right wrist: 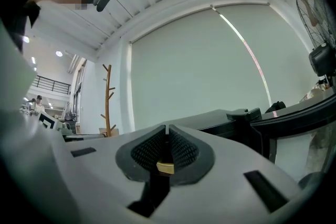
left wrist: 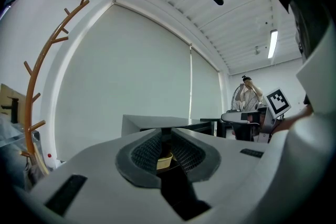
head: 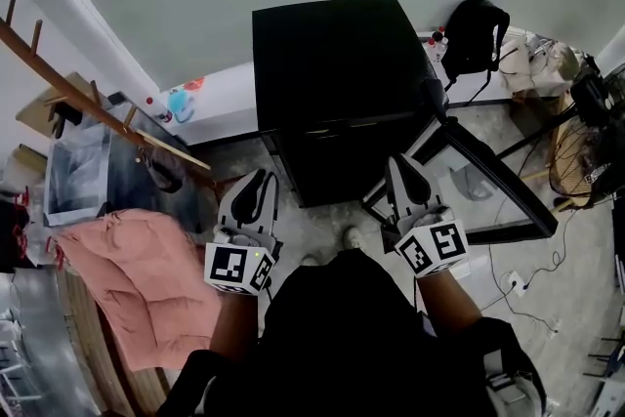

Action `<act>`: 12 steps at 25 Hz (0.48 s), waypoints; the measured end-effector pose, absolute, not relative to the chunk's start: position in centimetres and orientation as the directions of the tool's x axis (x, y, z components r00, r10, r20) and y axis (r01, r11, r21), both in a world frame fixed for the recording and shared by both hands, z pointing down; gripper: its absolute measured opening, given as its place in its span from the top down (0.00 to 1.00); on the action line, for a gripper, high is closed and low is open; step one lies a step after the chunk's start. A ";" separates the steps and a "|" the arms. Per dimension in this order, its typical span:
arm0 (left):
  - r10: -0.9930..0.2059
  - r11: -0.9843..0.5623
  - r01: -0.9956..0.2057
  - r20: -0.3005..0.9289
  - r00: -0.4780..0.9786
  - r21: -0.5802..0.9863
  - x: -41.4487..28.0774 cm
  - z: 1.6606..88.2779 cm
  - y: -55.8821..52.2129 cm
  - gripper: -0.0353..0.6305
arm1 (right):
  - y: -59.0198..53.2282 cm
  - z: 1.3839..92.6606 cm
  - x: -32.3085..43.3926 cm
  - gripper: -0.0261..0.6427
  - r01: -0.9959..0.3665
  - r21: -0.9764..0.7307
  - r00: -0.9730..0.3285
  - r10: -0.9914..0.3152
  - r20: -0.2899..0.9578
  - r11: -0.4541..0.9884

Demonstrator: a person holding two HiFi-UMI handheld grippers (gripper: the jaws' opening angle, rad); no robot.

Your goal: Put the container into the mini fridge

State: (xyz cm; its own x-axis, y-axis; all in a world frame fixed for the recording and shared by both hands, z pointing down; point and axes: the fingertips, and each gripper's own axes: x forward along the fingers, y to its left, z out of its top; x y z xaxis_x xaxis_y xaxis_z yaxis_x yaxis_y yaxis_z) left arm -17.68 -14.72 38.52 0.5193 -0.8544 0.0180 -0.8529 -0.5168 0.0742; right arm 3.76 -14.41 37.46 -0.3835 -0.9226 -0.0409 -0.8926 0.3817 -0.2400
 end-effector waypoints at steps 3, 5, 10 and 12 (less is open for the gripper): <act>-0.854 -0.517 -0.853 0.019 0.519 0.078 -17.5 38.5 -14.7 0.85 | -14.5 37.5 3.3 0.89 -0.886 -0.235 -0.401 -0.915 -0.040 0.399; -0.854 -0.517 -0.852 0.020 0.520 0.079 -17.3 38.6 -14.7 0.85 | -14.6 37.6 3.0 0.90 -0.881 -0.238 -0.411 -0.911 -0.038 0.408; -0.854 -0.516 -0.853 0.027 0.519 0.076 -17.0 38.8 -15.0 0.85 | -15.0 37.7 2.9 0.90 -0.874 -0.245 -0.423 -0.905 -0.037 0.419; -0.856 -0.514 -0.854 0.027 0.517 0.079 -16.9 38.8 -15.1 0.85 | -15.2 37.7 2.9 0.90 -0.873 -0.244 -0.428 -0.903 -0.036 0.423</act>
